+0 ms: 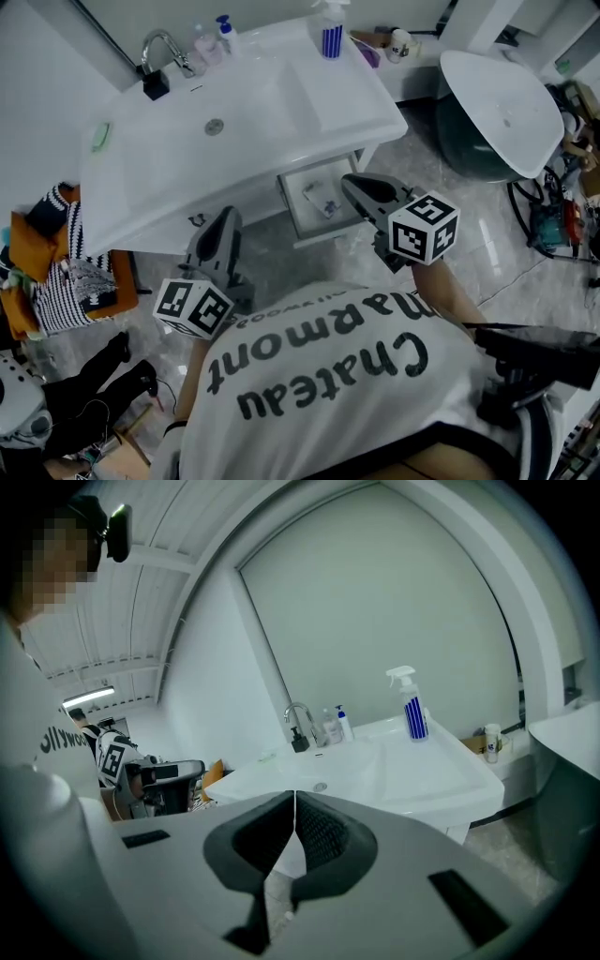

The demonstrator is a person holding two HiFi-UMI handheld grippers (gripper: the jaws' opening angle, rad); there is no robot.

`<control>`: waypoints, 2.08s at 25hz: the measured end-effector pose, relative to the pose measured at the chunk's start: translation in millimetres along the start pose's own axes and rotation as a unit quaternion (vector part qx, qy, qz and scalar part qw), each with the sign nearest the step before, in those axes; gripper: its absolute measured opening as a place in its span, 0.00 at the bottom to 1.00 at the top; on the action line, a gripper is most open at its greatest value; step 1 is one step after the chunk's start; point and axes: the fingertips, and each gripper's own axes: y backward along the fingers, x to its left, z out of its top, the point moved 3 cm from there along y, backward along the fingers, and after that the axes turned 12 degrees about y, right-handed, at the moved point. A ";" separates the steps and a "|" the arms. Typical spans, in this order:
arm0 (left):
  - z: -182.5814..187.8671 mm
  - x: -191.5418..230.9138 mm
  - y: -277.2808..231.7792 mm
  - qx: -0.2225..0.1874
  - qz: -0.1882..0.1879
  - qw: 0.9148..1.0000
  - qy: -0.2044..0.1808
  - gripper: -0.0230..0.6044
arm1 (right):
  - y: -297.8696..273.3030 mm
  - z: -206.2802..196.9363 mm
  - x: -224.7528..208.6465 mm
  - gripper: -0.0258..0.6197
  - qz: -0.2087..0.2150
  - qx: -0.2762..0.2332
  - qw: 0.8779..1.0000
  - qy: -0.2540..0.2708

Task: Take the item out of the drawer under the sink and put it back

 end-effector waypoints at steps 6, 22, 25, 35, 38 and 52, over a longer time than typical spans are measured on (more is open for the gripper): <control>-1.1 4.2 -10.8 -0.003 0.007 1.000 0.011 0.05 | -5.9 -0.9 -13.7 0.06 0.003 -0.002 1.000 -0.013; -32.6 6.0 -14.8 0.034 0.013 0.999 0.023 0.05 | -12.4 -40.5 -15.8 0.06 0.008 0.014 0.996 -0.083; -36.4 8.4 -19.2 0.040 0.009 0.999 0.020 0.05 | -15.2 -42.8 -16.8 0.06 0.008 0.013 0.996 -0.086; -47.4 35.4 -35.8 0.034 0.003 0.999 0.025 0.05 | -41.2 -54.3 -23.0 0.06 0.003 0.011 0.993 -0.115; -53.1 39.1 -43.3 0.042 -0.004 0.999 0.022 0.05 | -48.8 -60.8 -25.0 0.06 0.002 0.016 0.993 -0.121; -98.5 69.2 -61.5 0.099 -0.027 0.995 0.023 0.05 | -97.0 -122.3 -50.8 0.06 -0.018 0.066 0.987 -0.146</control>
